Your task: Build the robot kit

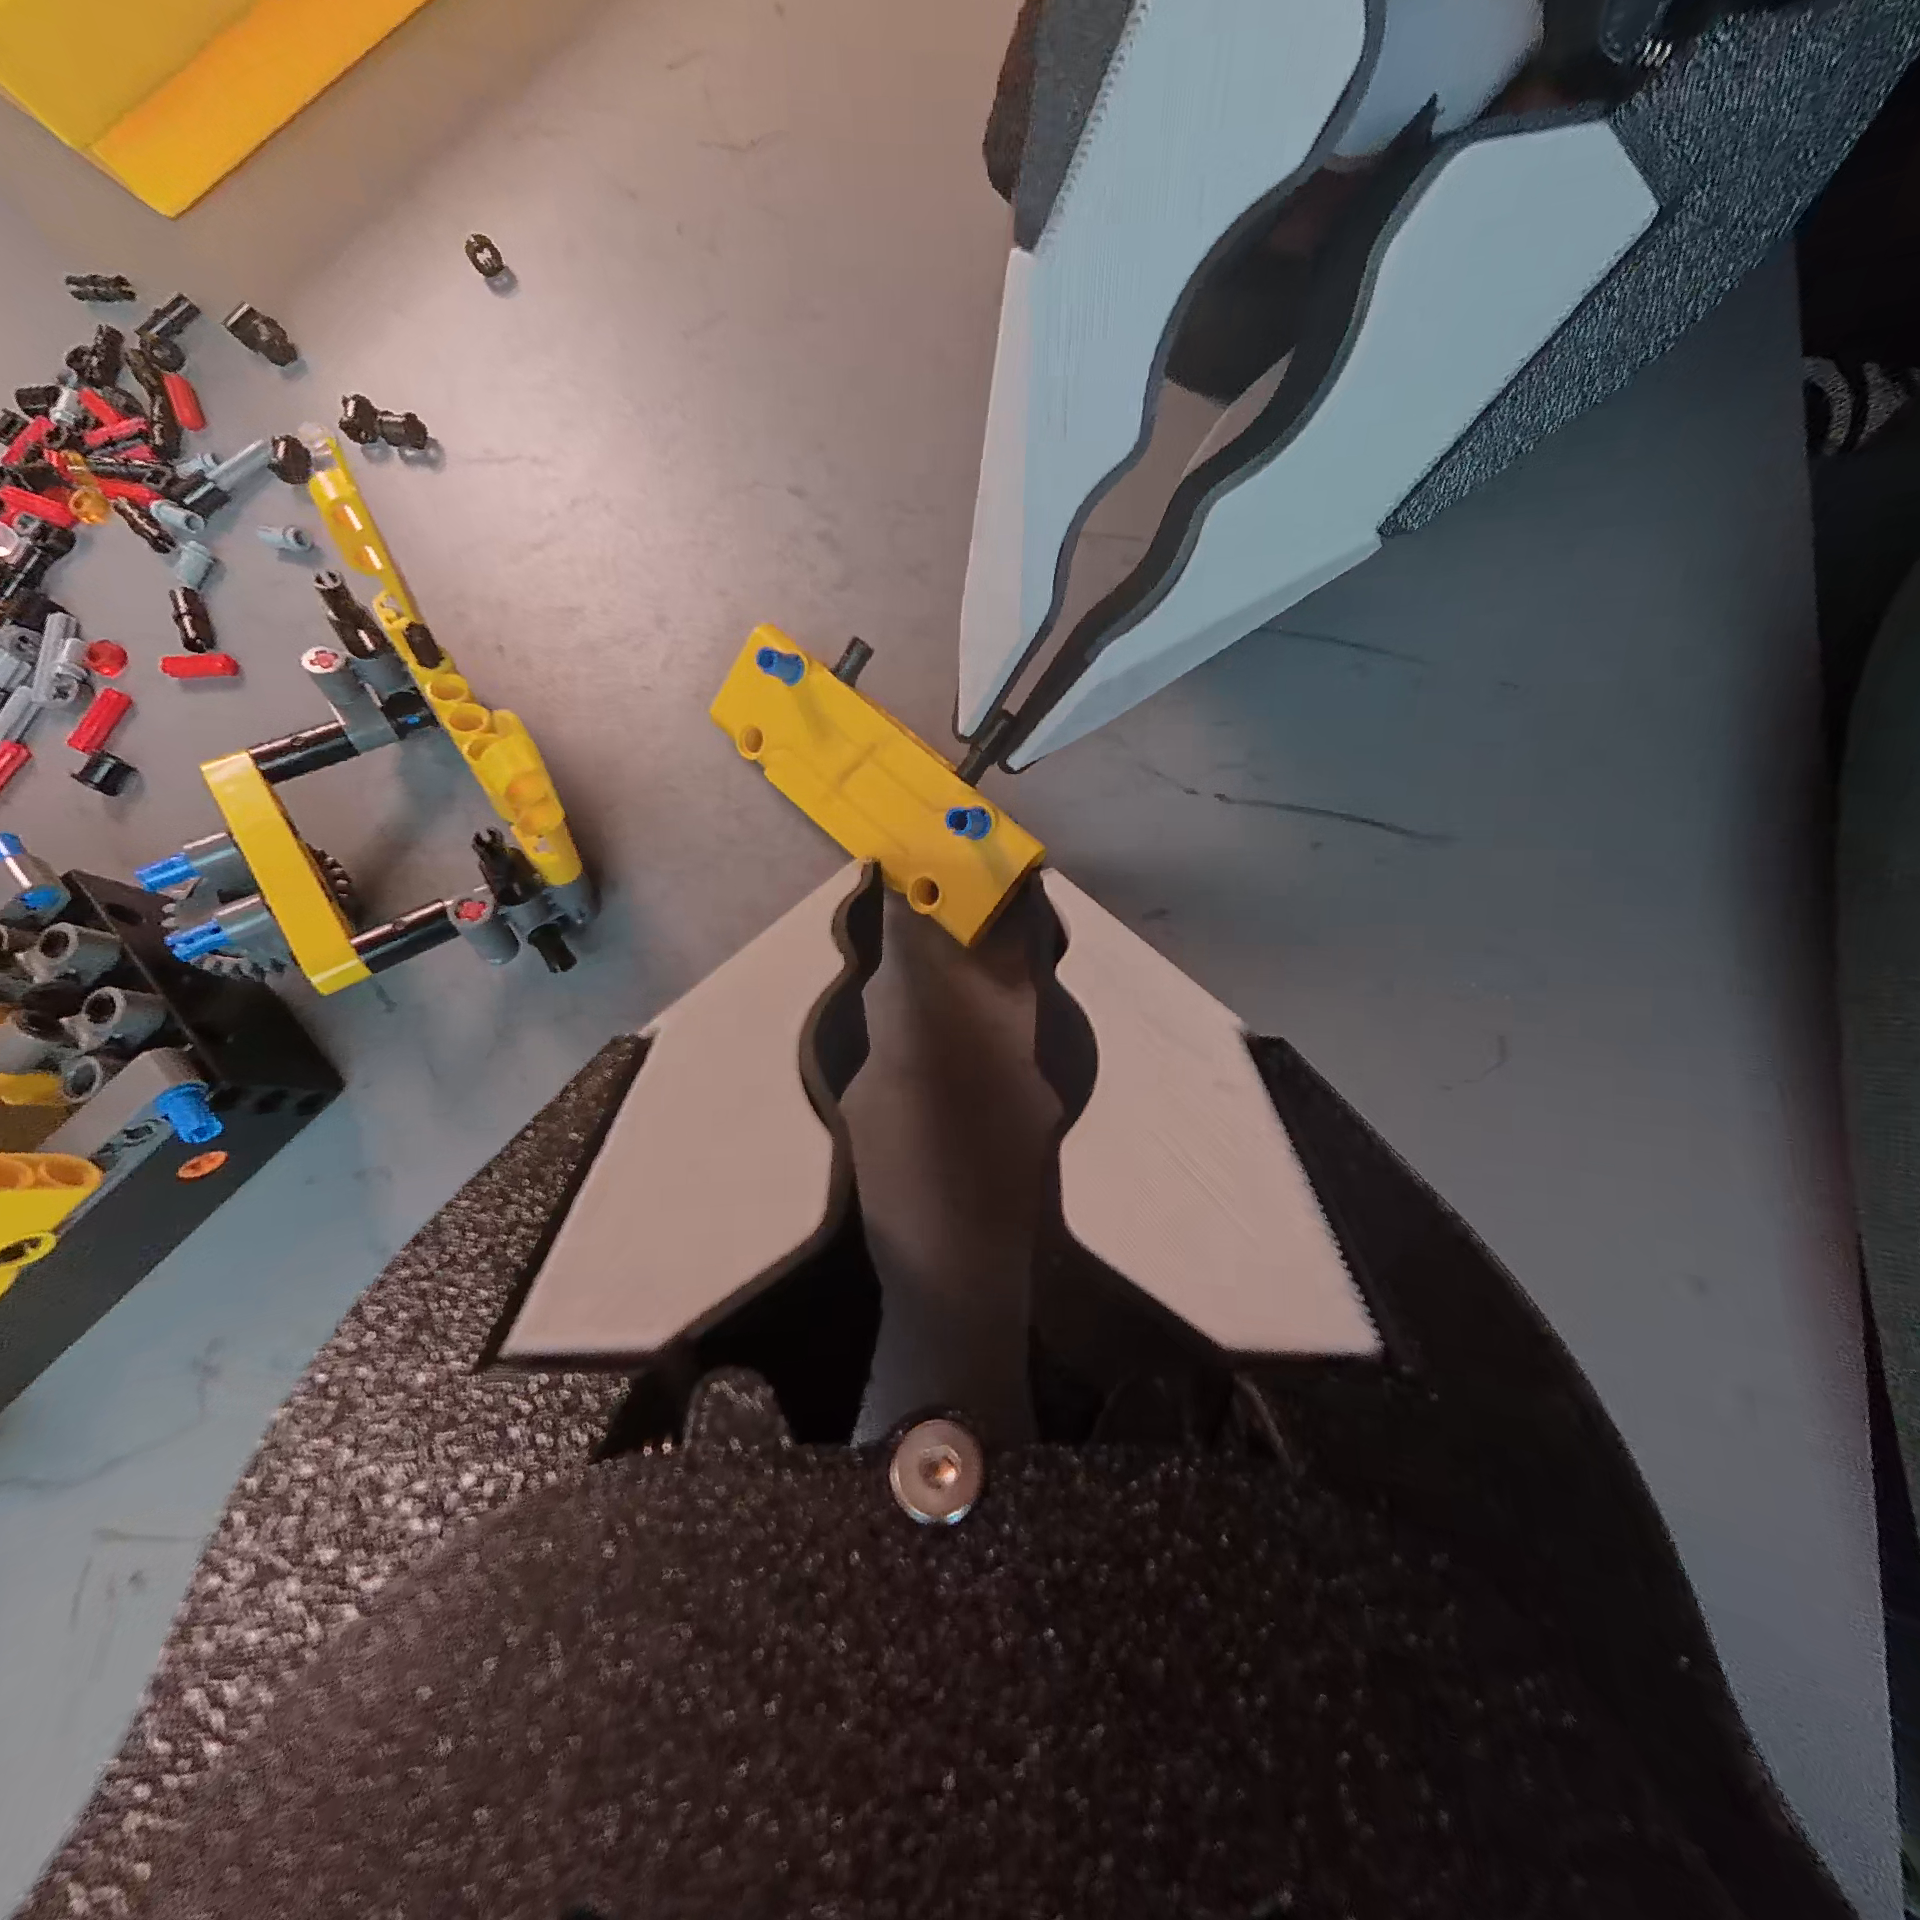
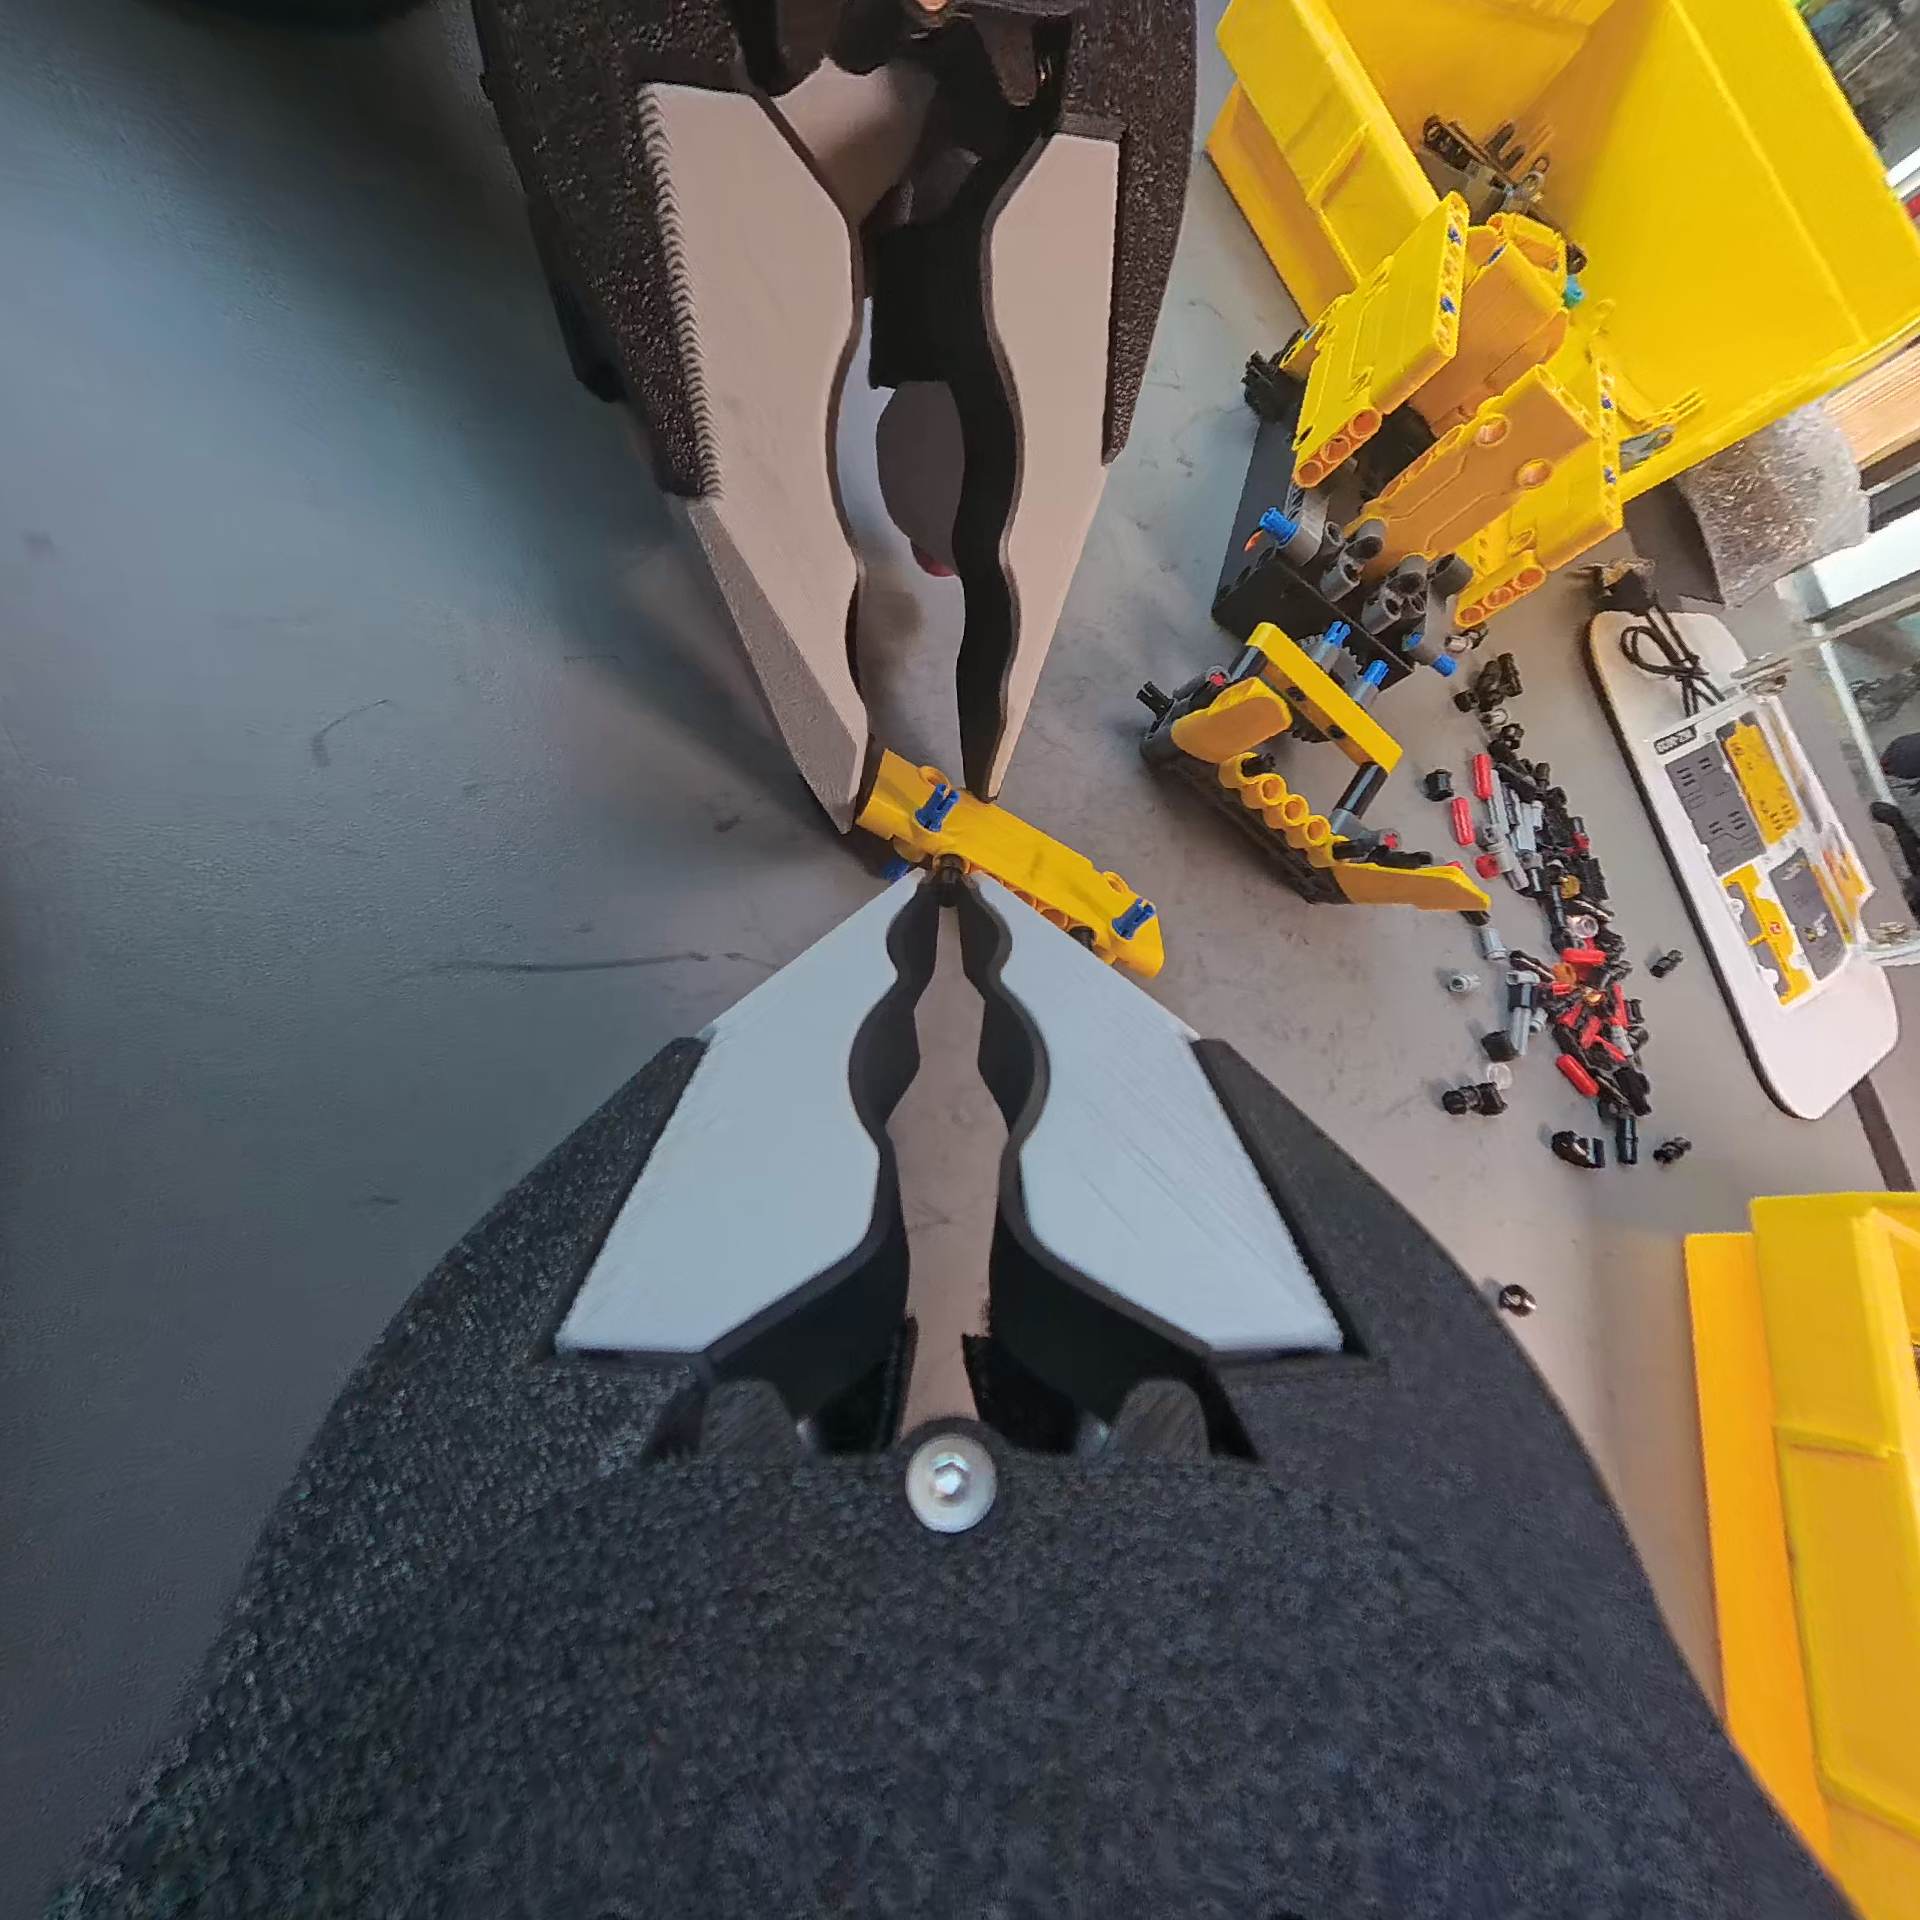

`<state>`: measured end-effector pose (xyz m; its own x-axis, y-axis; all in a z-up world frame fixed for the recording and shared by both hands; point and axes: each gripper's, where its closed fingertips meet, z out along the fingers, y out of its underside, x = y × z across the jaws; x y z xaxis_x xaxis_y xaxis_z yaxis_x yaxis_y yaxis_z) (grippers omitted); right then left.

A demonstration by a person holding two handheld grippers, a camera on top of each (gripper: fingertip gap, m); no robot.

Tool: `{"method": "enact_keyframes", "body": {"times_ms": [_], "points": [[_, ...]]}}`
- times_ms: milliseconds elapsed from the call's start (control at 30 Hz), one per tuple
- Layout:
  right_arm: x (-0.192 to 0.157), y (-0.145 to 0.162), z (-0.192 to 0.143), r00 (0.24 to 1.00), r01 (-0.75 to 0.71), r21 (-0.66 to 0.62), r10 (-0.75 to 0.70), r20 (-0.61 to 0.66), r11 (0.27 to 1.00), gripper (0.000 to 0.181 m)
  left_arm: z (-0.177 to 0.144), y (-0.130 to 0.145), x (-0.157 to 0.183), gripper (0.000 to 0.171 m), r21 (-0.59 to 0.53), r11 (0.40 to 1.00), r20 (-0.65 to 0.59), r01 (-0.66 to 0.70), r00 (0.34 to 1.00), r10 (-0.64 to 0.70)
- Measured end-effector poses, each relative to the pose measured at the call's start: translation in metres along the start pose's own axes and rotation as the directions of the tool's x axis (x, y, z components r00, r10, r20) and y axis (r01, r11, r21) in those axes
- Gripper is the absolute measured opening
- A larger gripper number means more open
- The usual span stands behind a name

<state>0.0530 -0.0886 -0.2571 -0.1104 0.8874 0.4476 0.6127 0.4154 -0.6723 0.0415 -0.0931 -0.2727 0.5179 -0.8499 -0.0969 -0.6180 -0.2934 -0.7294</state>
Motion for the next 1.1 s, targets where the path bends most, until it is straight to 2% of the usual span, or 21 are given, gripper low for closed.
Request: {"method": "enact_keyframes", "body": {"times_ms": [400, 567, 700, 867, 933, 1033, 1100], "points": [[-0.001, 0.002, 0.000, 0.997, 0.073, -0.011, -0.073, -0.037, 0.997, 0.003, 0.000, 0.001, -0.001, 0.027, 0.001, 1.000, -0.017, 0.026, 1.000, -0.026], [0.001, 0.012, 0.007, 0.984, 0.154, -0.080, -0.160, -0.081, 0.985, 0.003, 0.000, 0.000, 0.000, 0.026, 0.004, 1.000, -0.027, 0.030, 0.999, -0.030], [0.005, 0.002, -0.001, 0.995, 0.068, 0.000, -0.068, -0.066, 0.998, 0.002, 0.001, -0.002, 0.004, 0.025, 0.009, 0.999, -0.052, 0.041, 0.998, -0.040], [0.005, 0.006, 0.000, 0.996, 0.068, -0.033, -0.070, -0.057, 0.997, 0.003, 0.000, -0.002, 0.005, 0.024, 0.013, 0.999, -0.056, 0.037, 0.998, -0.036], [0.007, 0.002, -0.003, 0.997, 0.045, -0.013, -0.046, -0.055, 0.999, 0.003, -0.005, -0.008, 0.007, 0.022, 0.052, 0.997, -0.089, 0.057, 0.995, -0.052], [0.007, -0.003, -0.006, 0.996, 0.056, 0.011, -0.055, -0.063, 0.998, 0.003, -0.020, -0.025, 0.008, 0.022, 0.176, 0.971, -0.173, 0.162, 0.976, -0.132], [0.004, -0.010, -0.007, 0.995, 0.072, 0.034, -0.070, -0.069, 0.997, 0.003, -0.022, -0.029, 0.009, 0.021, 0.192, 0.961, -0.203, 0.197, 0.966, -0.157]]}}
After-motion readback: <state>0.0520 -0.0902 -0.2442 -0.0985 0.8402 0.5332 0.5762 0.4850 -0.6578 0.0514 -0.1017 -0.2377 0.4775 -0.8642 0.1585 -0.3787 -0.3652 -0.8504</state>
